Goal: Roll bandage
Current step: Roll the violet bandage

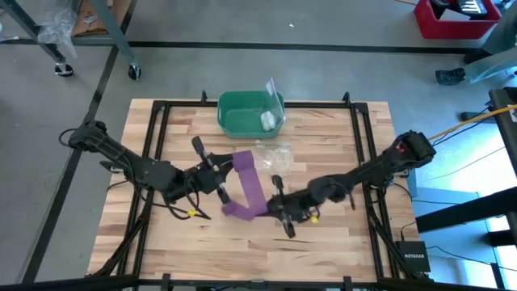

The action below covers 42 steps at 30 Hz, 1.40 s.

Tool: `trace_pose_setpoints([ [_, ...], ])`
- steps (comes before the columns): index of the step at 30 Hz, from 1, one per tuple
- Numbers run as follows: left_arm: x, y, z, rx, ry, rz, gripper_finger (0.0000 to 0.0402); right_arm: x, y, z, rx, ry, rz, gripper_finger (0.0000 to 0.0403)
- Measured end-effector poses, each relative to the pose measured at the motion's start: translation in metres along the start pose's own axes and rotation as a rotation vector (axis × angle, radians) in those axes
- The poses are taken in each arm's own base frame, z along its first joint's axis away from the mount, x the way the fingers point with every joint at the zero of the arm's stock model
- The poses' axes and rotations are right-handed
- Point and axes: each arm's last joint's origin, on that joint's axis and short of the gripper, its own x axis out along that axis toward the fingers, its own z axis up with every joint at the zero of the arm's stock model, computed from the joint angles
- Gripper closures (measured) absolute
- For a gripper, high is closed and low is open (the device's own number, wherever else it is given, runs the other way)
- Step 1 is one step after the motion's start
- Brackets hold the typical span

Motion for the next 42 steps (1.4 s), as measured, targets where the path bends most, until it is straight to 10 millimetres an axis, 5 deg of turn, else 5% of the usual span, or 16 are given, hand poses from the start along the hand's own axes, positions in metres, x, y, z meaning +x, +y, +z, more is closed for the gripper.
trace_pose_setpoints([
  [8, 0.010, -0.011, -0.030, 0.117, 0.068, 0.080, 0.0397, -0.015, 0.005, 0.038, -0.025, -0.090, 0.010, 0.0400],
  [15, 0.009, -0.026, -0.054, 0.203, 0.105, 0.074, 0.0398, -0.004, -0.008, 0.074, -0.010, -0.008, 0.059, 0.0400],
  [22, 0.008, -0.035, -0.064, 0.211, 0.098, 0.025, 0.0393, 0.003, -0.039, 0.125, 0.002, 0.074, 0.018, 0.0399],
  [28, 0.010, -0.045, -0.067, 0.228, 0.095, -0.006, 0.0394, 0.000, -0.089, 0.155, 0.003, 0.117, -0.119, 0.0399],
  [32, 0.014, -0.050, -0.070, 0.237, 0.084, -0.028, 0.0393, -0.004, -0.125, 0.156, 0.006, 0.142, -0.200, 0.0399],
  [42, 0.018, -0.057, -0.073, 0.243, 0.055, -0.083, 0.0389, -0.006, -0.186, 0.115, 0.151, 0.174, -0.260, 0.0398],
])
